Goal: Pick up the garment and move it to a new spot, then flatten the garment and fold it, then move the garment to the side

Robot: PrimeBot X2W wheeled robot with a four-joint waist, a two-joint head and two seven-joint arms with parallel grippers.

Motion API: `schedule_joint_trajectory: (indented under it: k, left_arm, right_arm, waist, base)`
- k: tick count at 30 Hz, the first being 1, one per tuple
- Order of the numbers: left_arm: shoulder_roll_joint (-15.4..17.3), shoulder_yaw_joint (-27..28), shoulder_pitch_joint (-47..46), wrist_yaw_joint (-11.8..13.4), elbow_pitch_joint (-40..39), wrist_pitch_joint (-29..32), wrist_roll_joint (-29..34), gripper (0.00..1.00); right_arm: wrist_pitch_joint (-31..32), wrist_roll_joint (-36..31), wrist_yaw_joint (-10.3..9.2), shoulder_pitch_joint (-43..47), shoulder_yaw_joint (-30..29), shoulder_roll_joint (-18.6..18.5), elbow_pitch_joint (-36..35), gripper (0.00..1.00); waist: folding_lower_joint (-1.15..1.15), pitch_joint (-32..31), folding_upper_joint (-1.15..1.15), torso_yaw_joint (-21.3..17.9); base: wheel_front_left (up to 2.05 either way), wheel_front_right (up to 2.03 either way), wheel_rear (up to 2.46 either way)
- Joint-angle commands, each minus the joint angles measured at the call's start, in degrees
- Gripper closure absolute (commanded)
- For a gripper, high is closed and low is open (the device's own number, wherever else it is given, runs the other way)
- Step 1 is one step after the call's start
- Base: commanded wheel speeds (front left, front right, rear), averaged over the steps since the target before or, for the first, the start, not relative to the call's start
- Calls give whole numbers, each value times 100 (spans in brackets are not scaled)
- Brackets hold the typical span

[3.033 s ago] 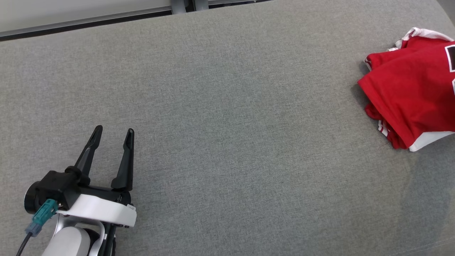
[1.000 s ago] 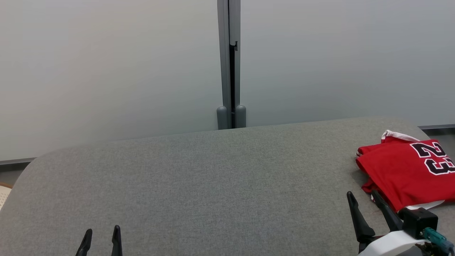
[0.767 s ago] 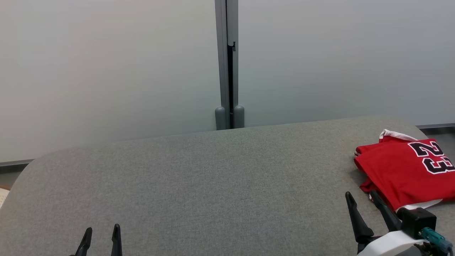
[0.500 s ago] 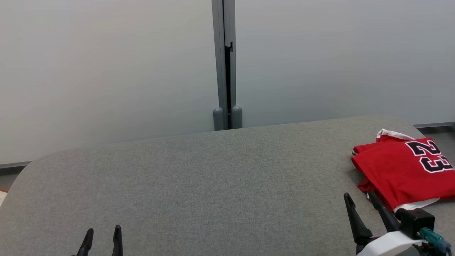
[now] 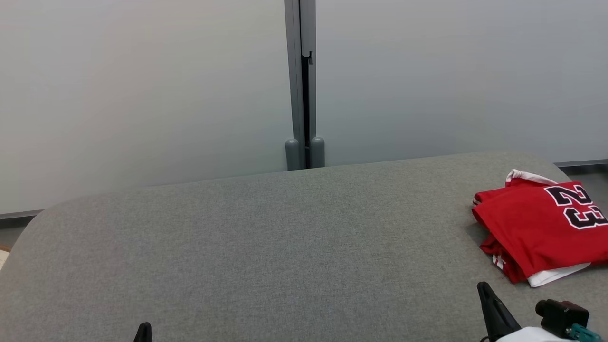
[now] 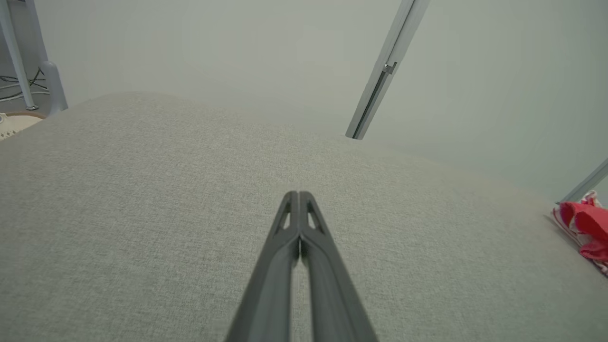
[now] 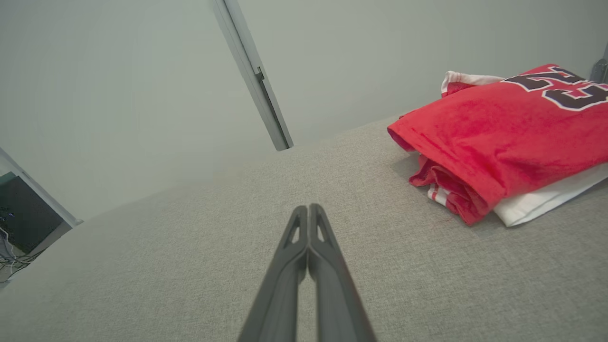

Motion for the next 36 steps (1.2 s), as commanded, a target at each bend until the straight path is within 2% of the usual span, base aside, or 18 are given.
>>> schedule_joint_trajectory:
  k: [1,21,36]
  left_arm:
    - [29,86,-244,-53,-82,49,-196,100]
    - [-137,413,-693,-326,-71,520,-1756,100]
    - [-234,609,-963,-487,-56,798,-2655,100]
  right_arm:
    - [49,213,0,-203,-86,-11,-143,100]
    - [428,1797,0,-334,-543,182,-414,100]
    - [653,2712,0,-414,-815,294,-567,100]
  waist:
    - [0,12,0,5]
    - [0,193,0,55]
    - [0,319,0,90]
  base:
    - [0,0,0]
    - [0,0,0]
    - [0,0,0]
